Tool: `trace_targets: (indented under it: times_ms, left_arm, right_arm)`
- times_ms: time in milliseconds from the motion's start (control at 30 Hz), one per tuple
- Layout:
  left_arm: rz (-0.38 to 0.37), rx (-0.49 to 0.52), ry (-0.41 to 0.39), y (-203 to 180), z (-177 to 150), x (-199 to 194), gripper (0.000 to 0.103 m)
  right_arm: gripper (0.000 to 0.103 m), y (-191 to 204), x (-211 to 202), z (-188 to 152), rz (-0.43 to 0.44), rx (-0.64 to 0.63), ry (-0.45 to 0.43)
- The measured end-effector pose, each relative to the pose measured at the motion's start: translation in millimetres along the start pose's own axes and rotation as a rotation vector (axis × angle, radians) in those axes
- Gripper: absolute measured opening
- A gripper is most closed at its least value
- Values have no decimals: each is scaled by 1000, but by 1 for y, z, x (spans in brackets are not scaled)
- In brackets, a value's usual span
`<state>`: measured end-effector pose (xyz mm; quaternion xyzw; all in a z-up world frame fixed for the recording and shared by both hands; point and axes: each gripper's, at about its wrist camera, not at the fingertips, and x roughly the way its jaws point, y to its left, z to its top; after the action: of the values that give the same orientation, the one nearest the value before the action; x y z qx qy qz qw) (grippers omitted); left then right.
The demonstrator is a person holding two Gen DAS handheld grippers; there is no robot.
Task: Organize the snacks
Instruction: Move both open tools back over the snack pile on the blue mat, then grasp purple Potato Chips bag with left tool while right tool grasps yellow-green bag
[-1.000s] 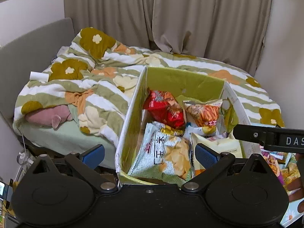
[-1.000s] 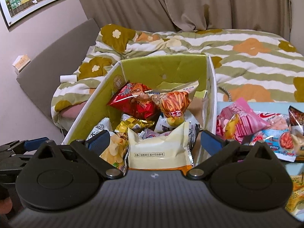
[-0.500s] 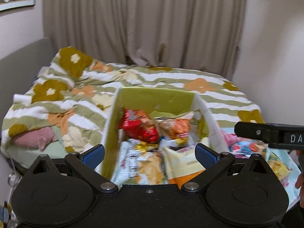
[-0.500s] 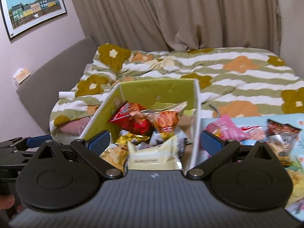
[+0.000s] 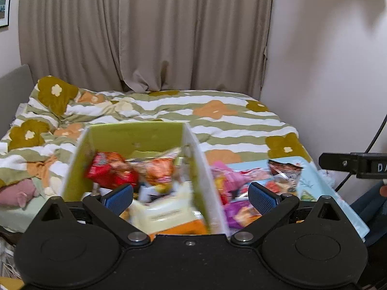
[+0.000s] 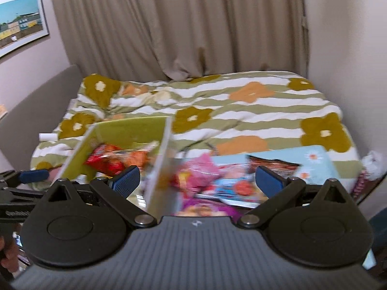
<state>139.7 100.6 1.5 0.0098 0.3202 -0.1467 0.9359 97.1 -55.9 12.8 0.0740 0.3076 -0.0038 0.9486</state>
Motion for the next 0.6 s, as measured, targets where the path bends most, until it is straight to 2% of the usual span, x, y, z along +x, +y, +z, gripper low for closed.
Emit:
trace_targets:
  times_ms: [300,600]
  left_arm:
    - [-4,20,81,-86,-6,37,103]
    - [52,58,170,-138,-14,95,102]
  right_arm:
    - [103,-84,9,-11,17,-18,112]
    - [103,-139,40,-32,101,-71,228]
